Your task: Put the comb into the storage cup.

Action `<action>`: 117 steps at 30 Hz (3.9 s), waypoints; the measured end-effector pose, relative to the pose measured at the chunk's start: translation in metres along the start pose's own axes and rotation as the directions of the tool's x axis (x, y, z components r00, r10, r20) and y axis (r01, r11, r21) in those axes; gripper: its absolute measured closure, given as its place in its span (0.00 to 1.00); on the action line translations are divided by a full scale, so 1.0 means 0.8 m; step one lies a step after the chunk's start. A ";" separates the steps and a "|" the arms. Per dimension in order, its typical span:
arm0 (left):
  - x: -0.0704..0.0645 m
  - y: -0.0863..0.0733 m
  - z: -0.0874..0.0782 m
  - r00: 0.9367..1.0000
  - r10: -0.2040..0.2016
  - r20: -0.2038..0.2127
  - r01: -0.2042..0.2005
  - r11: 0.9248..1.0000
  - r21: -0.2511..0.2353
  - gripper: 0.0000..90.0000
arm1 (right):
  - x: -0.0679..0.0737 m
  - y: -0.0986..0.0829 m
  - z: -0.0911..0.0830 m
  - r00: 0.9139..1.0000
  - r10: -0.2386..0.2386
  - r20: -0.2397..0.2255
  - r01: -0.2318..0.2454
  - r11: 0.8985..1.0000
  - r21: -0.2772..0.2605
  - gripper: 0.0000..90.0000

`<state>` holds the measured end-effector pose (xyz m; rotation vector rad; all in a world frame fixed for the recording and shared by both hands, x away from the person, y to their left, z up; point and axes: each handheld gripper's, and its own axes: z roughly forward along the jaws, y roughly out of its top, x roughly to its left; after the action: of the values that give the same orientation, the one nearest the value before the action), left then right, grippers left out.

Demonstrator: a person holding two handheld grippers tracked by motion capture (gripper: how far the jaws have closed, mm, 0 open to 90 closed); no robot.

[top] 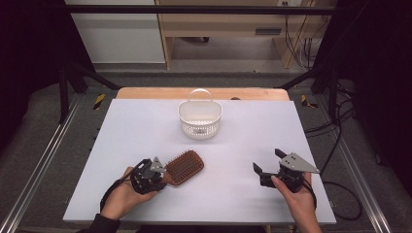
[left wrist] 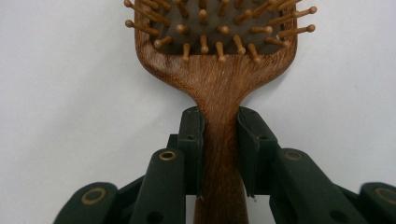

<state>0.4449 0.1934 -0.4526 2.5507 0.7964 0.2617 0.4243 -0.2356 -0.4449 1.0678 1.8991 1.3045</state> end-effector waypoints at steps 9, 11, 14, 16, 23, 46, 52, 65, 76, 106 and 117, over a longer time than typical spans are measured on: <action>-0.001 0.002 -0.014 1.000 -0.005 -0.021 0.002 0.987 -0.160 0.80 | 0.001 0.001 -0.003 0.999 0.029 -0.015 -0.029 0.999 -0.017 0.08; -0.003 0.003 -0.016 0.999 -0.011 -0.032 0.005 0.982 -0.188 0.80 | 0.003 0.003 -0.002 0.999 0.042 -0.027 -0.042 0.999 -0.027 0.08; -0.006 0.002 -0.018 0.999 -0.014 -0.043 0.003 0.973 -0.232 0.80 | 0.010 0.006 0.001 0.997 0.059 -0.056 -0.062 0.997 -0.038 0.07; -0.010 0.003 -0.018 0.998 -0.017 -0.053 0.003 0.966 -0.258 0.80 | 0.017 0.007 0.003 0.994 0.071 -0.080 -0.075 0.996 -0.040 0.07; -0.022 0.009 -0.021 0.997 -0.008 -0.082 -0.021 0.939 -0.344 0.80 | 0.037 0.011 0.010 0.983 0.098 -0.154 -0.106 0.994 -0.042 0.06; -0.046 0.019 -0.025 0.991 0.005 -0.135 -0.073 0.861 -0.504 0.80 | 0.115 0.071 0.076 0.865 0.253 -0.434 -0.295 0.955 -0.032 0.07; -0.048 0.020 -0.025 0.989 0.015 -0.147 -0.090 0.850 -0.519 0.80 | 0.123 0.086 0.087 0.830 0.287 -0.478 -0.338 0.941 -0.023 0.08; -0.058 0.022 -0.020 0.983 0.050 -0.176 -0.136 0.842 -0.522 0.80 | 0.114 0.088 0.091 0.795 0.352 -0.495 -0.416 0.909 -0.022 0.22; -0.062 0.023 -0.019 0.981 0.067 -0.181 -0.154 0.838 -0.523 0.80 | 0.113 0.083 0.094 0.779 0.368 -0.509 -0.431 0.902 -0.007 0.34; -0.063 0.024 -0.015 0.979 0.063 -0.196 -0.159 0.834 -0.528 0.81 | 0.115 0.086 0.086 0.751 0.386 -0.536 -0.469 0.883 -0.021 0.55; -0.062 0.026 -0.011 0.983 0.052 -0.175 -0.139 0.836 -0.531 0.81 | 0.125 0.092 0.078 0.789 0.349 -0.505 -0.431 0.901 -0.052 0.58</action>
<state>0.4124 0.1529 -0.4374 2.0446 0.5442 0.6291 0.4460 -0.1059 -0.4001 1.1668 1.9194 2.1024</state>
